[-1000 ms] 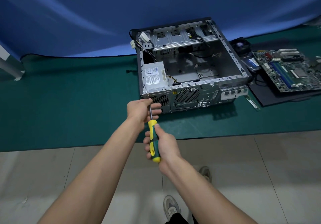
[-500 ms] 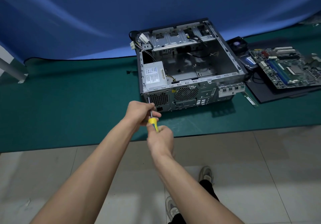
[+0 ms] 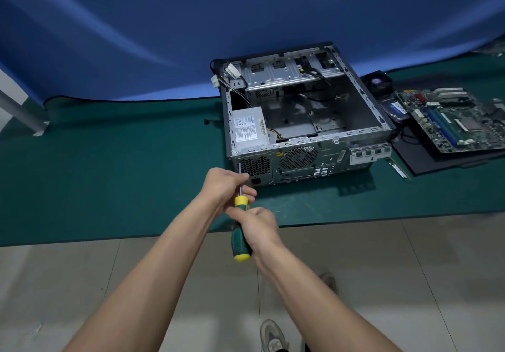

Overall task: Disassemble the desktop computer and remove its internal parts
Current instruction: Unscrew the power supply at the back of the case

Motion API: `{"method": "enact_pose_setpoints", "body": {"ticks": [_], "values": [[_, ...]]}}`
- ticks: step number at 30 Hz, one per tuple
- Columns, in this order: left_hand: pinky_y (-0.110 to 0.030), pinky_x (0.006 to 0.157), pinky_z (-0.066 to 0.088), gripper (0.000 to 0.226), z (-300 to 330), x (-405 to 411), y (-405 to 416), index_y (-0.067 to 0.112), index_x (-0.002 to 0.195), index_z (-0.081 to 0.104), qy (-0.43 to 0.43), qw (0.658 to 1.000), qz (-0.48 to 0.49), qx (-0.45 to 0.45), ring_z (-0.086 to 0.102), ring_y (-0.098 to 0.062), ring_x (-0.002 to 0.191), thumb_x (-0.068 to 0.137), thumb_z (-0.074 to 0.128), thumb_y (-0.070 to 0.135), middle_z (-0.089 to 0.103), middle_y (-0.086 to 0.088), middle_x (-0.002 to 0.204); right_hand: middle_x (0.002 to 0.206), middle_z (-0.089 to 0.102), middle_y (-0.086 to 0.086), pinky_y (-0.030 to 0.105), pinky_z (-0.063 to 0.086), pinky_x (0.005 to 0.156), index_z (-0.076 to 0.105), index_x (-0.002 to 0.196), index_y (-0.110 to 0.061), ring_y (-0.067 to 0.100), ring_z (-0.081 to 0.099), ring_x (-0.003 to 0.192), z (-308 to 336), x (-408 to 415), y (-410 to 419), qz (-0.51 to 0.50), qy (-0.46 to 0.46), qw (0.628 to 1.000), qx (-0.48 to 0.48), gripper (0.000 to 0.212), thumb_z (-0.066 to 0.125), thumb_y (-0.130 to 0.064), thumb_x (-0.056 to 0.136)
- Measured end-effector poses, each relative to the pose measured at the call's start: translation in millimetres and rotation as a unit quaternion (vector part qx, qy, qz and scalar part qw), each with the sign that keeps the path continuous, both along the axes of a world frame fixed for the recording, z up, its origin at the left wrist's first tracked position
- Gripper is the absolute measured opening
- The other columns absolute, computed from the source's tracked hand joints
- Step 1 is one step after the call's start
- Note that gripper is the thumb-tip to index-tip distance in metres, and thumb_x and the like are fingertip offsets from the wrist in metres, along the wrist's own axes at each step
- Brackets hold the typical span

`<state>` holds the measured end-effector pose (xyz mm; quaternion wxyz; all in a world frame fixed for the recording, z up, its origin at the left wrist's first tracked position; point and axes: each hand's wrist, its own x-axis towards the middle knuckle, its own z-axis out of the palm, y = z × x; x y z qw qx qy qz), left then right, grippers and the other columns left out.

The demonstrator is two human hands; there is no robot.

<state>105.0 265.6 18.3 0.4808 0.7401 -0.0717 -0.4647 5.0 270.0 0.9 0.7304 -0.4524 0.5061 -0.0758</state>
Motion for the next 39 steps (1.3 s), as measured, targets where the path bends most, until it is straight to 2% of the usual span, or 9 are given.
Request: {"method": "enact_pose_setpoints", "body": {"ticks": [6,9,14,19,24,27,30,34,39], "values": [[-0.029,0.04,0.051,0.026,-3,-4,-6,-0.004,0.081,0.051,0.01,0.999,0.012,-0.031,0.058,-0.019,0.038,0.1,0.037,0.006,0.06,-0.013,0.046,0.063,0.07,0.005,0.024,0.049,0.044,0.06,0.094,-0.004,0.02,0.065,0.049,10,-10,-10,0.049,-0.071,0.987,0.136,0.033,0.046,-0.035,0.098],[-0.024,0.041,0.051,0.025,-2,-2,-2,-0.006,0.086,0.056,0.032,0.999,0.008,-0.034,0.061,-0.017,0.042,0.099,0.04,0.008,0.066,-0.012,0.055,0.058,0.067,0.004,0.021,0.045,0.043,0.061,0.083,-0.005,0.016,0.062,0.046,11,-11,-9,0.033,-0.051,0.994,0.093,0.022,0.056,-0.024,0.094],[-0.017,0.04,0.041,0.027,-7,0,-3,0.001,0.069,0.059,-0.104,0.994,-0.006,0.018,0.049,-0.012,0.035,0.094,0.055,0.011,0.059,-0.002,0.043,0.055,0.057,0.005,0.022,0.042,0.04,0.054,0.08,-0.007,0.016,0.052,0.039,10,-9,-5,0.01,-0.07,0.993,0.093,0.034,0.051,-0.037,0.096],[-0.026,0.039,0.05,0.027,-7,-3,-2,-0.004,0.079,0.055,0.033,0.998,0.042,-0.045,0.052,-0.014,0.034,0.099,0.042,0.008,0.059,-0.008,0.046,0.06,0.065,0.007,0.023,0.048,0.047,0.058,0.086,-0.003,0.019,0.06,0.046,10,-16,-9,0.034,-0.068,0.993,0.093,0.025,0.052,-0.025,0.096],[-0.022,0.039,0.047,0.022,-4,-1,-3,-0.001,0.07,0.058,-0.057,0.998,0.017,0.006,0.052,-0.014,0.035,0.09,0.06,0.006,0.06,-0.006,0.045,0.059,0.057,0.005,0.025,0.045,0.047,0.047,0.076,-0.01,0.016,0.054,0.045,7,-14,-8,0.028,-0.031,0.998,0.049,0.031,0.067,-0.031,0.087],[-0.036,0.048,0.055,0.023,-3,-6,-9,-0.006,0.075,0.055,-0.01,0.998,0.058,-0.014,0.056,-0.019,0.036,0.095,0.05,0.003,0.062,-0.013,0.049,0.066,0.067,0.009,0.026,0.048,0.044,0.057,0.092,-0.004,0.02,0.061,0.048,13,-14,-10,0.043,-0.069,0.987,0.138,0.033,0.052,-0.037,0.095],[-0.032,0.042,0.054,0.024,-1,-8,-7,-0.005,0.082,0.054,0.059,0.995,0.074,-0.039,0.06,-0.018,0.039,0.099,0.042,0.007,0.064,-0.013,0.052,0.062,0.068,0.01,0.023,0.048,0.044,0.06,0.087,-0.002,0.019,0.063,0.048,13,-13,-14,0.045,-0.084,0.987,0.131,0.025,0.051,-0.024,0.096],[-0.021,0.035,0.045,0.021,1,-5,-5,-0.003,0.076,0.055,0.009,0.998,0.061,-0.013,0.051,-0.014,0.031,0.093,0.055,0.008,0.059,-0.006,0.043,0.059,0.061,0.004,0.023,0.045,0.046,0.056,0.079,-0.007,0.015,0.058,0.045,11,-11,-11,0.049,-0.048,0.996,0.058,0.02,0.061,-0.023,0.091],[-0.023,0.035,0.046,0.026,-4,-11,-9,-0.003,0.076,0.05,0.079,0.986,0.126,-0.073,0.047,-0.01,0.03,0.099,0.044,0.008,0.051,-0.006,0.039,0.061,0.065,0.007,0.026,0.046,0.049,0.057,0.088,-0.007,0.023,0.059,0.048,16,-14,-12,0.076,-0.085,0.984,0.14,0.033,0.041,-0.034,0.097]]}}
